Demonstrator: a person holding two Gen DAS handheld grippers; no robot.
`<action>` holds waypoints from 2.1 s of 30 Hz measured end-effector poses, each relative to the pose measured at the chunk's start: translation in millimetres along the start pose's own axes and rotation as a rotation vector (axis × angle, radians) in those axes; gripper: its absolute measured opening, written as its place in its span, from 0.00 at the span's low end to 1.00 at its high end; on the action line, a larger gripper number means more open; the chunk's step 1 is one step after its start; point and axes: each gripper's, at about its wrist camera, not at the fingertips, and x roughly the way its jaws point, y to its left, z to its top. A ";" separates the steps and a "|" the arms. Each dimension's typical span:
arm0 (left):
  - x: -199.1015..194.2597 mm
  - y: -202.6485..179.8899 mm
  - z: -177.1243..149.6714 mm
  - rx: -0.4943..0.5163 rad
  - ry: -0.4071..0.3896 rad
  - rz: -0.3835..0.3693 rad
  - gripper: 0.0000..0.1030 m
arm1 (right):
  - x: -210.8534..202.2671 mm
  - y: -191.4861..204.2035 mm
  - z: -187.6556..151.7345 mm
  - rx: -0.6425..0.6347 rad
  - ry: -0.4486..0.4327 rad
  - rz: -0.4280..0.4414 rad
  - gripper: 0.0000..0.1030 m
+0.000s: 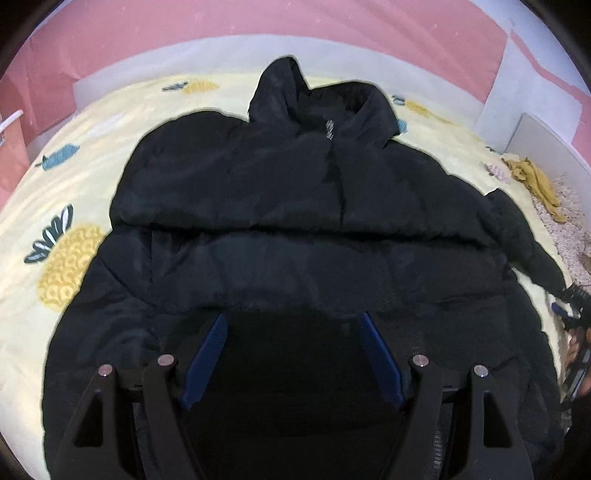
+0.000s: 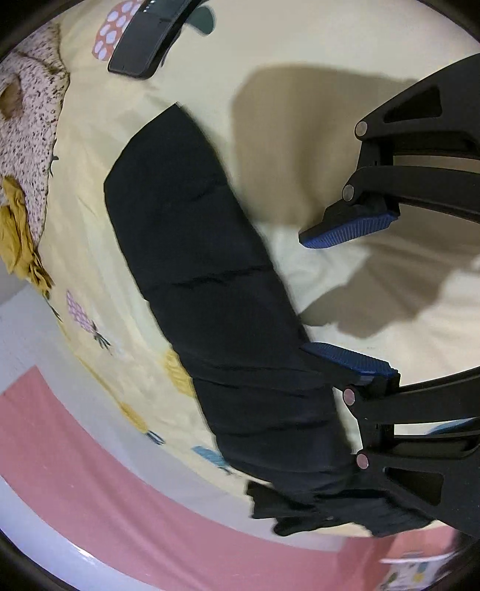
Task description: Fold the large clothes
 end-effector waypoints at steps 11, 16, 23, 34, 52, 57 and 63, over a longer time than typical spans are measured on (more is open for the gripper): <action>14.3 0.2 -6.2 0.021 -0.011 0.012 0.74 | 18.6 1.5 32.5 0.067 -0.063 -0.032 0.31; 13.1 2.4 -6.4 0.015 -0.015 0.004 0.74 | 1.0 14.7 38.5 0.011 -0.088 -0.058 0.14; 1.8 7.9 -3.5 -0.011 -0.021 -0.022 0.74 | -56.8 85.1 35.9 -0.138 -0.189 0.050 0.10; -30.1 27.7 9.3 -0.053 -0.083 -0.029 0.73 | -113.5 222.8 6.2 -0.375 -0.236 0.303 0.08; -55.6 72.2 10.6 -0.139 -0.146 -0.019 0.73 | 28.7 380.6 -166.2 -0.722 0.193 0.416 0.11; -61.3 78.3 10.2 -0.144 -0.149 -0.023 0.74 | 62.1 373.9 -186.2 -0.701 0.279 0.404 0.29; -69.5 63.1 28.4 -0.134 -0.171 -0.081 0.74 | 15.1 372.5 -165.8 -0.710 0.202 0.520 0.53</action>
